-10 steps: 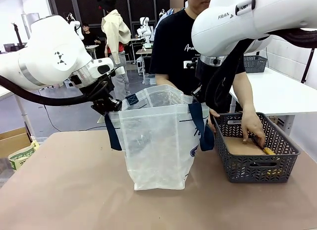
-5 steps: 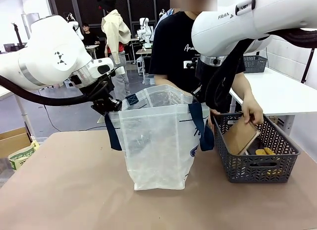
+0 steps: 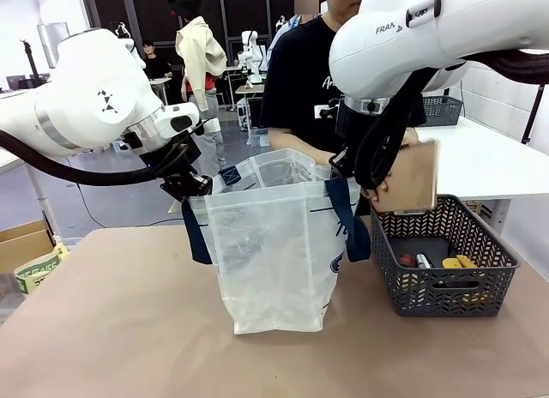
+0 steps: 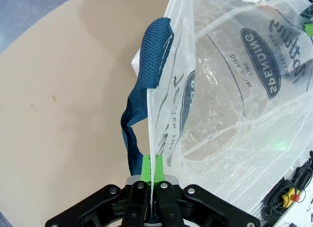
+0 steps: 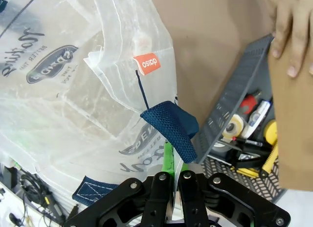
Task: Transfer purchased items from the store into the shopping bag.
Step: Move the Reusable shopping bag to the right side of the table.
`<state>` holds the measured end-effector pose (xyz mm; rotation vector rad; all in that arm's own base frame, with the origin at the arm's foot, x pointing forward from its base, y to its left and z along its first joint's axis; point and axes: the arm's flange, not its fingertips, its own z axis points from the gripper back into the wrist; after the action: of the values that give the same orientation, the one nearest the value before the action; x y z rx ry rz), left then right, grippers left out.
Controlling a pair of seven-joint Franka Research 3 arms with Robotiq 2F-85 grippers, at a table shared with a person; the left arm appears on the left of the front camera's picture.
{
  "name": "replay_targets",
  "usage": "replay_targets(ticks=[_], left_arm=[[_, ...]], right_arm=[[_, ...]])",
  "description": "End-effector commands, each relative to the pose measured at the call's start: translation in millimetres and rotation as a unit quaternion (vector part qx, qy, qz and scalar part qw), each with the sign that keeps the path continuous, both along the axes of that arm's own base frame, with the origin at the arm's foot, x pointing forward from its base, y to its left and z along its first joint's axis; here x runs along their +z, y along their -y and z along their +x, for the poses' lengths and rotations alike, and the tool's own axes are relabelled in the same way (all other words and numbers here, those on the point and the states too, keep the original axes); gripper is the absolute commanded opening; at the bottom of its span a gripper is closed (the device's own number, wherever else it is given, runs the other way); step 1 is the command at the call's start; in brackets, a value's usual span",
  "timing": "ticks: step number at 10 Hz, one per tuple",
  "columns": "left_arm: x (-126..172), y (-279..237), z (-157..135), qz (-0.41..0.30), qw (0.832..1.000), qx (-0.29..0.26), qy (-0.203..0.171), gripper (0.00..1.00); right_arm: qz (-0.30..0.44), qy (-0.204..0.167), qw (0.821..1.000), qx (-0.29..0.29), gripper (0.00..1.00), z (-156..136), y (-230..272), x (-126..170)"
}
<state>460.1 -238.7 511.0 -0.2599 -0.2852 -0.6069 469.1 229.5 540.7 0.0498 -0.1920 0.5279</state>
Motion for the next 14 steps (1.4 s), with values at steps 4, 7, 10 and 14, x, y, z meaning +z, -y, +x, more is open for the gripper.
replay_targets(ticks=[4,7,10,14], left_arm=[[0.0,-3.8,9.0,-0.009,0.999,-0.035,0.002,0.00],[-1.1,1.1,4.4,0.000,1.000,-0.019,0.004,0.00],[-1.1,1.1,4.4,0.000,1.000,-0.019,0.004,0.00],[-1.1,1.1,4.4,0.000,1.000,-0.019,0.004,0.00]], right_arm=[[-0.019,0.005,1.000,-0.003,0.00,1.0,3.3,-6.6],[-0.004,-0.002,1.000,0.001,0.00,0.6,0.2,-3.3],[-0.004,-0.002,1.000,0.001,0.00,0.6,0.2,-3.3],[-0.004,-0.002,1.000,0.001,0.00,0.6,0.2,-3.3]])
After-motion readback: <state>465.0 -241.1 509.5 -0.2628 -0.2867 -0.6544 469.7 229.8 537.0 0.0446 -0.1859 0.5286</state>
